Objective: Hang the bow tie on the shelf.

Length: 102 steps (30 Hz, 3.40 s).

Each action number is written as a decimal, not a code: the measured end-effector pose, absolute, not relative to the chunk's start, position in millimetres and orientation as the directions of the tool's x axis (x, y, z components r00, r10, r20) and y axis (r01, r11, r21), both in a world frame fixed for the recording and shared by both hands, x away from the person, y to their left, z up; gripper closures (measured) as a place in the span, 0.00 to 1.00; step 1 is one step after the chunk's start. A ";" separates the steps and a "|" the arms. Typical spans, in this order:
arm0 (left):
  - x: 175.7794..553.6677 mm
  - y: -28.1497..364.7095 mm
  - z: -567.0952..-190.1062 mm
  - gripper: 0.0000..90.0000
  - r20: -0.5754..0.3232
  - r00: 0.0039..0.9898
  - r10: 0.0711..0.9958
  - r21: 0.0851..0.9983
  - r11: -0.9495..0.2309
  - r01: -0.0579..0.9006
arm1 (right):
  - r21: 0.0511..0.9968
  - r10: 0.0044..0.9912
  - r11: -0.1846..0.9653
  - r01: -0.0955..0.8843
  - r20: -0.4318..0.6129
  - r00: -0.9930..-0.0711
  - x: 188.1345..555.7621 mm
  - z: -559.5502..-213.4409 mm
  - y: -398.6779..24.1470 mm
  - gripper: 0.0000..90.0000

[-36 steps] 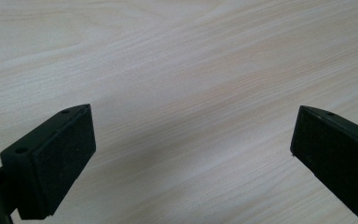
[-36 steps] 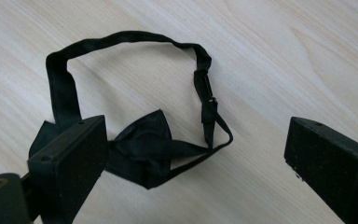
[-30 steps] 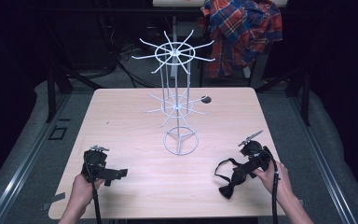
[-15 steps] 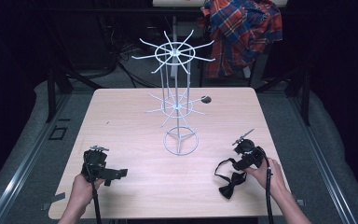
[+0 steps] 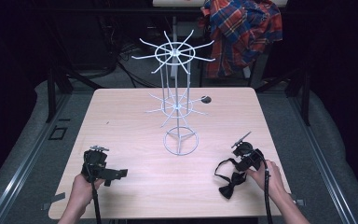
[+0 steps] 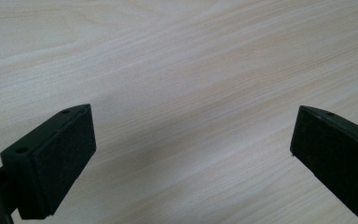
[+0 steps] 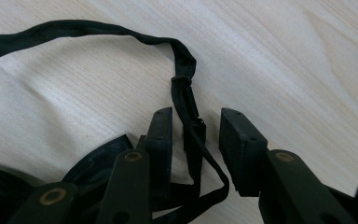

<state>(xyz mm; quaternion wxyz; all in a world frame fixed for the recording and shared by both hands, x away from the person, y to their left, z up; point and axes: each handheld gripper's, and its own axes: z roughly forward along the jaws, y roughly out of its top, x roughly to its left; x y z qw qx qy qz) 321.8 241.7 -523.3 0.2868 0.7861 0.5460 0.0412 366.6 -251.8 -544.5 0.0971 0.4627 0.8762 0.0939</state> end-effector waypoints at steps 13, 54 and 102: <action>321.5 241.1 -522.7 0.00 -0.245 0.404 0.881 0.495 -0.245 0.834 | 0.246 0.813 0.580 0.776 -0.112 -0.572 363.7 -539.7 -246.3 0.95; 321.9 241.1 -522.8 0.00 -0.242 0.406 0.881 0.492 -0.249 0.834 | 0.552 0.790 0.558 0.620 -0.123 -0.601 338.6 -468.8 -235.3 0.96; 323.9 237.5 -523.1 0.00 -0.245 0.416 0.875 0.488 -0.259 0.833 | 0.658 0.768 0.550 0.514 -0.157 -0.621 334.1 -427.1 -212.1 0.96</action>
